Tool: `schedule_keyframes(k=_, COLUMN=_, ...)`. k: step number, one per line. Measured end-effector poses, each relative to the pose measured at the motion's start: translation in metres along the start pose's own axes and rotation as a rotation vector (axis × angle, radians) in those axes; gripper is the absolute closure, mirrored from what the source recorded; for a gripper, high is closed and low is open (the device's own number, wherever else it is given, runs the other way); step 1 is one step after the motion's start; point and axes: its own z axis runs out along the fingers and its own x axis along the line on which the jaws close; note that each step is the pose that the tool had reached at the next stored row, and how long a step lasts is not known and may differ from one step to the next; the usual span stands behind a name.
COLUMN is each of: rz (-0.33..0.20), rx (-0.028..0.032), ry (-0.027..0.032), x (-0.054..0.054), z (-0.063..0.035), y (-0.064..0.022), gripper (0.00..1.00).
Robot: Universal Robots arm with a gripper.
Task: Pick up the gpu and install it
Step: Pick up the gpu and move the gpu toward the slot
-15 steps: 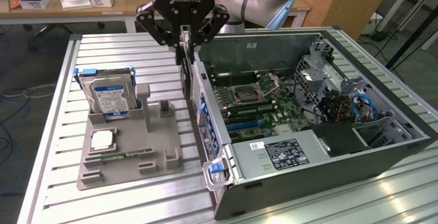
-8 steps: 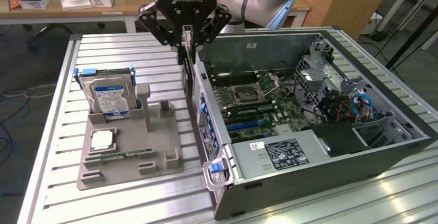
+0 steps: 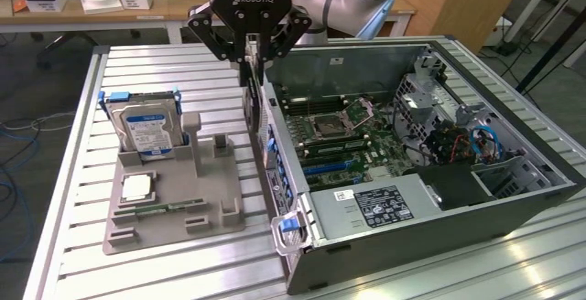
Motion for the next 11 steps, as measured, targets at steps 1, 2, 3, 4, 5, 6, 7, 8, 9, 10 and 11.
schedule_keyframes(k=1, rz=0.0, rx=-0.0001, ry=-0.0001, x=-0.0002, z=0.0001, y=0.0, gripper=0.74)
schedule_keyframes(k=2, rz=0.0, rx=0.0, ry=0.0, x=-0.0005, z=0.0, y=0.0001, gripper=0.74)
schedule_keyframes(k=3, rz=0.0, rx=0.0, ry=0.0, x=-0.0007, z=0.0, y=0.0002, gripper=0.74)
schedule_keyframes(k=4, rz=0.0, rx=0.0, ry=0.0, x=-0.0009, z=0.0001, y=0.0002, gripper=0.74)
schedule_keyframes(k=5, rz=0.0, rx=0.0, ry=0.0, x=-0.0011, z=0.0001, y=0.0002, gripper=0.74)
schedule_keyframes(k=6, rz=0.0, rx=0.0, ry=0.0, x=-0.0037, z=0.0003, y=0.0007, gripper=0.74)
schedule_keyframes(k=7, rz=0.0, rx=0.0, ry=0.0, x=-0.0062, z=0.0005, y=0.0012, gripper=0.74)
schedule_keyframes(k=8, rz=0.0, rx=0.0, ry=0.0, x=-0.0064, z=0.0005, y=0.0013, gripper=0.74)
schedule_keyframes(k=9, rz=0.0, rx=0.0, ry=0.0, x=-0.0065, z=0.0005, y=0.0013, gripper=0.74)
schedule_keyframes(k=10, rz=0.0, rx=0.0, ry=0.0, x=-0.0071, z=0.0005, y=0.0014, gripper=0.74)
schedule_keyframes(k=11, rz=0.0, rx=-0.0001, ry=-0.0001, x=-0.0074, z=0.0006, y=0.0014, gripper=0.74)
